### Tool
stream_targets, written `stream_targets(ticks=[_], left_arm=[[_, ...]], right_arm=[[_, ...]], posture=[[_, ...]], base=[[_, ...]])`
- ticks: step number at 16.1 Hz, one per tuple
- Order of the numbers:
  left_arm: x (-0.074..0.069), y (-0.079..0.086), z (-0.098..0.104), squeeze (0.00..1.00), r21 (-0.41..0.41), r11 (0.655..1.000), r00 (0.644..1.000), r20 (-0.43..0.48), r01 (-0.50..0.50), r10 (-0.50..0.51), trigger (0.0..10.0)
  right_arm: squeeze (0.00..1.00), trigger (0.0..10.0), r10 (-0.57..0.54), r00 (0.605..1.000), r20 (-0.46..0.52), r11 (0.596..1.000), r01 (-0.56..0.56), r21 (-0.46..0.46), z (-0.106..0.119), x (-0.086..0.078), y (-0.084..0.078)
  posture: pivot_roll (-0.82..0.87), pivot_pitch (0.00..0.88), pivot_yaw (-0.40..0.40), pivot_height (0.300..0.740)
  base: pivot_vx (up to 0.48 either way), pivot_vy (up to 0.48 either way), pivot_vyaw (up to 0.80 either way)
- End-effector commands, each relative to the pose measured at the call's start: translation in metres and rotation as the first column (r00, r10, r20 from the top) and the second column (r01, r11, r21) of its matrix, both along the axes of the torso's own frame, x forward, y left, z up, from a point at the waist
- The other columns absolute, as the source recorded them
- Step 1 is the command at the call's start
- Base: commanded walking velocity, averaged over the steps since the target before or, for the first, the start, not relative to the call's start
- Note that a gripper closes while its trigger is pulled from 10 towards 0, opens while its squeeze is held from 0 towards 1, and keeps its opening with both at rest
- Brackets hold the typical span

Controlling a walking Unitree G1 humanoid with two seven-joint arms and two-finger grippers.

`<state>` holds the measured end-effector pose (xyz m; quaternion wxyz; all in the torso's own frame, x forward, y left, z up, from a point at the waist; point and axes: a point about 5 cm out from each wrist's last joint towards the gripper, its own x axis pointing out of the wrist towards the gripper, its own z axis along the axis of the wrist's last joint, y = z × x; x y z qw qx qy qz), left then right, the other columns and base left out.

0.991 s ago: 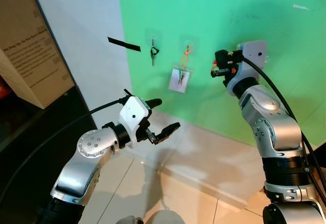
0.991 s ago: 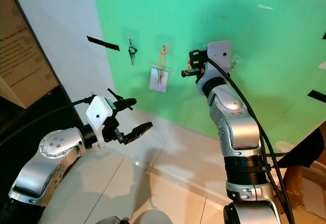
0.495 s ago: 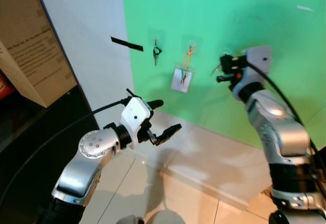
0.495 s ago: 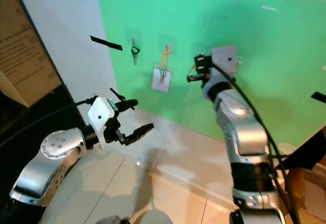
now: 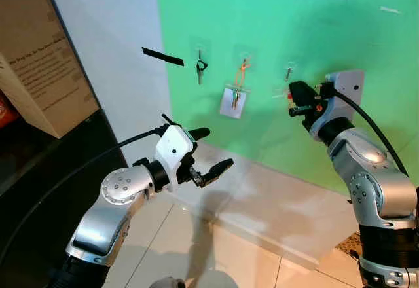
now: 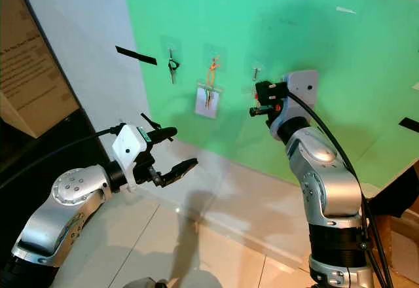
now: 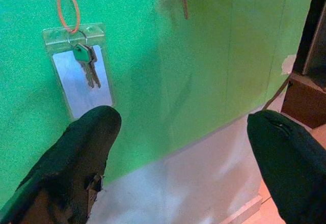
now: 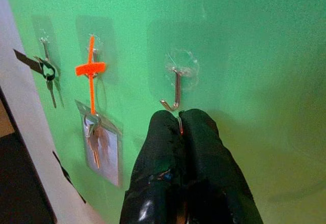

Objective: Hang keys on a hook

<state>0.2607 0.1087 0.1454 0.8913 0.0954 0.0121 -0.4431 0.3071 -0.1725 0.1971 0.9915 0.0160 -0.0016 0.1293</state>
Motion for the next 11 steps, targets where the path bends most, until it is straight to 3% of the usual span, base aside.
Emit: stream_targets(ticks=[1,5,11], left_arm=[[-0.001,0.0,0.002,0.0,0.008,1.0,1.0,0.009,-0.003,0.003,10.0],[-0.001,-0.001,0.002,0.0,0.008,1.0,1.0,0.009,-0.005,0.005,10.0],[-0.001,-0.001,0.002,0.0,0.005,1.0,1.0,0.008,-0.005,0.005,10.0]], right_arm=[[0.0,10.0,0.005,1.0,0.009,1.0,-0.005,0.012,0.004,-0.002,-0.002],[0.0,10.0,0.014,1.0,0.007,1.0,-0.014,0.022,0.005,-0.004,-0.002],[0.0,10.0,0.09,0.995,0.053,0.995,-0.092,0.038,0.015,0.003,0.011]], posture=[[-0.11,0.0,0.003,0.74],[-0.11,0.0,0.0,0.74],[-0.11,0.0,-0.002,0.74]], base=[[0.0,0.0,0.0],[0.0,0.0,0.0],[0.0,0.0,0.0]])
